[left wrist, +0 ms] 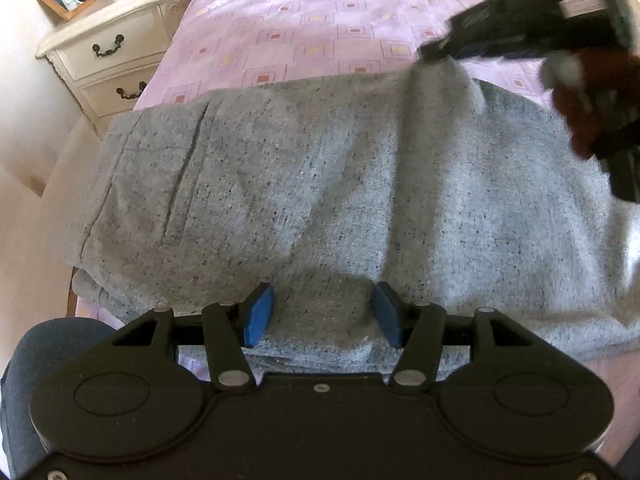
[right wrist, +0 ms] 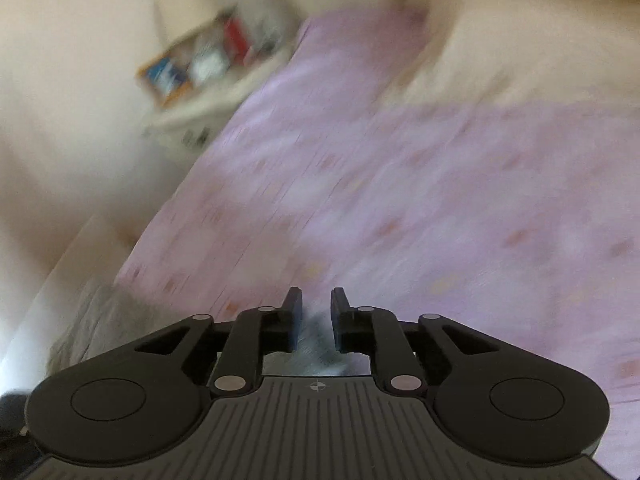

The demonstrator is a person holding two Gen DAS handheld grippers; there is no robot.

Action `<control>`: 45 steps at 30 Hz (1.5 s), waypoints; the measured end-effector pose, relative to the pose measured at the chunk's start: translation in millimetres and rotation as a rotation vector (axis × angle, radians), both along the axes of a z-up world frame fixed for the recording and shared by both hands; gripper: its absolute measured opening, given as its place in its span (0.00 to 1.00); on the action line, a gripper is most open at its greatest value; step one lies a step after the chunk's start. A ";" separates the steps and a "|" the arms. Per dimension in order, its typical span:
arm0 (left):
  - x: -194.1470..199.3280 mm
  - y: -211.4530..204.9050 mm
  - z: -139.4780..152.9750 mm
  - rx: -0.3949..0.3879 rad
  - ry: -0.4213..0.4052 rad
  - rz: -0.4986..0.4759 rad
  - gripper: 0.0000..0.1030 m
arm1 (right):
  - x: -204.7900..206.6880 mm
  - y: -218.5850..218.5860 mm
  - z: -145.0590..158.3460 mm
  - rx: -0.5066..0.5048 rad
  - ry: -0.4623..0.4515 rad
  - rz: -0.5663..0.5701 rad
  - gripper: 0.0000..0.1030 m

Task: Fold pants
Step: 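Smooth the folded trousers with the right tool while the left tool hovers, then close the right tool on the end of the grey trouser leg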

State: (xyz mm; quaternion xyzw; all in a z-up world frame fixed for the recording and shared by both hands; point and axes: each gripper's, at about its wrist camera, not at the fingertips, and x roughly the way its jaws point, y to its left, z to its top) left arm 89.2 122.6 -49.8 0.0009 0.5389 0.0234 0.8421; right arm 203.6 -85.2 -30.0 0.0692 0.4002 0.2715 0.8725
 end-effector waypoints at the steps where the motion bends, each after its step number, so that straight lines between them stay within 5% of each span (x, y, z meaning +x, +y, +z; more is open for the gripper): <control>1: -0.6 -0.1 1.1 0.000 0.001 0.001 0.59 | 0.2 -12.6 8.1 0.018 -0.014 -0.037 0.16; 5: -3.4 1.4 14.2 -0.034 -0.036 0.024 0.56 | -16.9 -61.1 36.4 0.031 0.043 -0.069 0.16; 10: -10.6 -13.3 22.9 -0.099 -0.065 -0.042 0.56 | -94.4 -78.0 28.7 -0.157 0.180 0.089 0.16; 15: -12.8 -38.0 0.0 0.065 0.006 -0.134 0.58 | -168.0 -87.2 -7.9 -0.525 0.324 0.238 0.16; 18: -12.3 -39.5 -1.1 0.095 0.008 -0.140 0.61 | -186.4 -95.7 0.4 -0.548 0.345 0.248 0.15; 22: -12.1 -39.1 6.9 0.087 0.000 -0.123 0.59 | -182.6 -137.5 40.0 -0.374 0.282 0.060 0.16; 27: -16.0 -44.2 24.9 0.042 -0.055 -0.117 0.57 | -185.5 -242.8 81.4 -0.310 0.118 -0.396 0.20; 34: -3.4 -80.1 25.0 -0.027 -0.082 -0.187 0.58 | -240.6 -397.0 72.7 -0.276 0.092 -0.936 0.26; 39: 7.7 -96.3 -8.6 -0.047 0.029 -0.206 0.59 | -265.9 -438.1 37.2 -0.166 0.152 -1.097 0.26; 45: 0.2 -102.1 -8.8 -0.009 -0.009 -0.222 0.61 | -272.8 -431.6 14.7 -0.105 0.159 -1.080 0.32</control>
